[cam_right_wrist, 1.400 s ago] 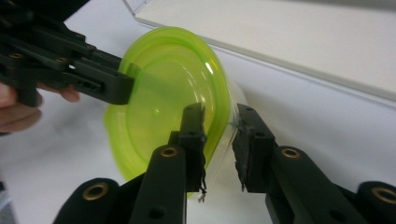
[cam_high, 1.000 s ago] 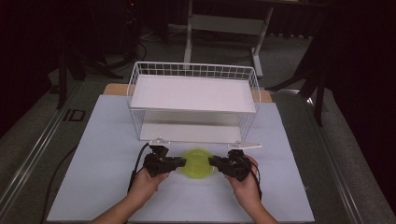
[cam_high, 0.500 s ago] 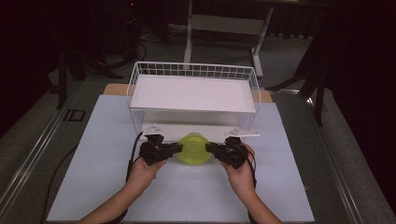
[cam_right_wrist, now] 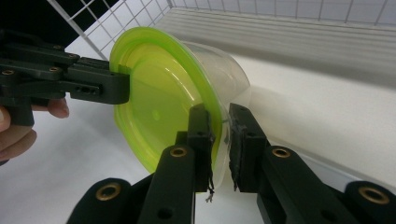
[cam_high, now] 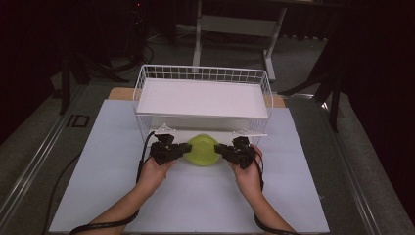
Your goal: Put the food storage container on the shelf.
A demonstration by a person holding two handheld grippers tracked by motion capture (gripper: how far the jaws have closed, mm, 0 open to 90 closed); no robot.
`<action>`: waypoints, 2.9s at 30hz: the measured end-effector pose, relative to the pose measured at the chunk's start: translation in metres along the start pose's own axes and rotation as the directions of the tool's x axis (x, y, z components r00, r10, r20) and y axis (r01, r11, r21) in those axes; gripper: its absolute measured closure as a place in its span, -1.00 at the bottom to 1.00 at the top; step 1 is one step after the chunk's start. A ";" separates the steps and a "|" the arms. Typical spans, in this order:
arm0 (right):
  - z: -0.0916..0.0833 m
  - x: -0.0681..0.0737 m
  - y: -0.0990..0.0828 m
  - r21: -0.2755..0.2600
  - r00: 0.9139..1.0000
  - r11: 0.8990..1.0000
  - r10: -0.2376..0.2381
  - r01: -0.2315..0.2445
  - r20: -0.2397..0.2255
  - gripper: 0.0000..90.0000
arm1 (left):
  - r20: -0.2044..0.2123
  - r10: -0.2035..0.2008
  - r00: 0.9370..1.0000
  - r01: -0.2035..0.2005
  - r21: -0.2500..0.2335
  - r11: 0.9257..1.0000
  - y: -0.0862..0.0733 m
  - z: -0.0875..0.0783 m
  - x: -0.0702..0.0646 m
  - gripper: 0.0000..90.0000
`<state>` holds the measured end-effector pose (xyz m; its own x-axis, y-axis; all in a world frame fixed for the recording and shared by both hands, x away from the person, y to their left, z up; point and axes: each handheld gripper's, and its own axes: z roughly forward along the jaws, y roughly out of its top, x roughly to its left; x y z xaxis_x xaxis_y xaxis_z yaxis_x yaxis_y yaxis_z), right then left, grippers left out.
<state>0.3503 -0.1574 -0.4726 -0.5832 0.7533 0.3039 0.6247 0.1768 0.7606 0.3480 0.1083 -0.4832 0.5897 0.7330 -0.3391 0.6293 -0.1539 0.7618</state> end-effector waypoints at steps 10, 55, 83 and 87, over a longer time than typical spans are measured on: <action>0.013 -0.012 0.003 0.003 1.000 1.000 0.026 -0.026 0.010 0.77 | -0.010 -0.019 1.000 0.019 0.003 1.000 0.003 0.013 0.009 0.81; 0.044 -0.020 0.009 -0.164 0.980 0.985 -0.017 0.050 0.197 0.33 | -0.102 0.009 0.995 -0.025 -0.159 0.987 0.010 0.035 0.030 0.39; 0.017 0.003 -0.005 -0.184 0.989 0.978 -0.076 0.099 0.125 0.04 | -0.063 -0.028 0.998 0.017 -0.178 0.984 -0.005 -0.008 0.031 0.06; 0.017 0.006 -0.011 -0.167 0.990 0.980 -0.086 0.104 0.109 0.04 | -0.047 -0.009 0.999 0.002 -0.154 0.988 -0.011 -0.016 0.027 0.06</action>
<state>0.3487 -0.1445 -0.4886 -0.5750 0.7997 0.1728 0.4649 0.1456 0.8733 0.3482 0.1403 -0.4919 0.5595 0.7648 -0.3194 0.5448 -0.0490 0.8371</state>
